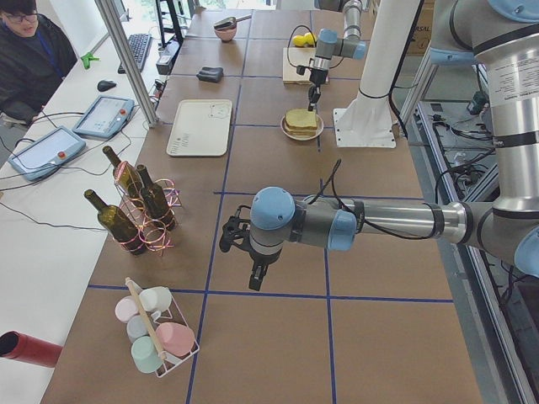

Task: Make sandwich and place on tray
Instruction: 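Carry the bread slice with the right gripper onto the egg toast plate, then open the right gripper and withdraw it away from the plate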

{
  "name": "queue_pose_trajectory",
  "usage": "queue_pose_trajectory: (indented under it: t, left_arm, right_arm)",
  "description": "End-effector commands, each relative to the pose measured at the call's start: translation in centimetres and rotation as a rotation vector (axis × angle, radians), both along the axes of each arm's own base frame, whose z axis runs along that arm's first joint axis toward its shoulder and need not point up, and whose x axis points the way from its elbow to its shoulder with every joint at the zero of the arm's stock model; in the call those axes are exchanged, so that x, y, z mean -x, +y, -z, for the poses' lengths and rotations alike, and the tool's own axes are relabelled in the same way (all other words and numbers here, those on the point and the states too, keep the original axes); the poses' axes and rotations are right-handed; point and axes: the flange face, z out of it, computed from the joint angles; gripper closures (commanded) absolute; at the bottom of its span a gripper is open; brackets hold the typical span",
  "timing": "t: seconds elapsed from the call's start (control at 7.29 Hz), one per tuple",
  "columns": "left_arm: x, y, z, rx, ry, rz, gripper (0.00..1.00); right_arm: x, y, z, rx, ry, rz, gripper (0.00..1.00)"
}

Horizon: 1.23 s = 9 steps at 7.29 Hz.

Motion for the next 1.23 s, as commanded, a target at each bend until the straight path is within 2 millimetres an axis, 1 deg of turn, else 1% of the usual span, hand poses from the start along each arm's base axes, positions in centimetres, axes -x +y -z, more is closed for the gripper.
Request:
queue_pose_trajectory:
  t: [0.0,0.14,0.27,0.41,0.55,0.69,0.82,0.96,1.1]
  left_arm:
    - [0.0,0.0,-0.1,0.002,0.001,0.000,0.00]
    - [0.0,0.0,-0.1,0.002,0.003,0.000,0.00]
    - [0.0,0.0,-0.1,0.002,0.003,0.000,0.00]
    - [0.0,0.0,-0.1,0.003,0.003,0.000,0.00]
    - [0.0,0.0,-0.2,0.005,0.003,0.000,0.00]
    - [0.0,0.0,-0.2,0.006,0.003,0.001,0.00]
    - [0.0,0.0,-0.1,0.003,0.003,0.001,0.00]
    - [-0.1,0.0,0.0,0.001,0.003,-0.001,0.00]
    - [-0.1,0.0,0.0,0.001,0.003,-0.001,0.00]
  right_arm:
    - [0.0,0.1,-0.4,0.001,0.008,0.003,0.41]
    - [-0.1,-0.1,-0.3,0.001,0.006,-0.001,0.00]
    - [-0.3,-0.2,-0.3,0.002,0.005,0.004,0.00]
    - [-0.7,-0.8,0.0,0.002,-0.001,0.000,0.00]
    - [-2.2,-3.7,-0.5,0.022,0.024,0.008,0.00]
    - [-5.0,-8.4,-1.0,0.080,0.109,0.013,0.00]
    - [-7.4,-11.6,-1.5,0.033,0.162,0.051,0.00]
    - [-10.2,-14.9,-3.2,-0.036,0.224,0.085,0.00]
    - [-13.9,-18.3,-5.3,-0.076,0.292,0.121,0.00]
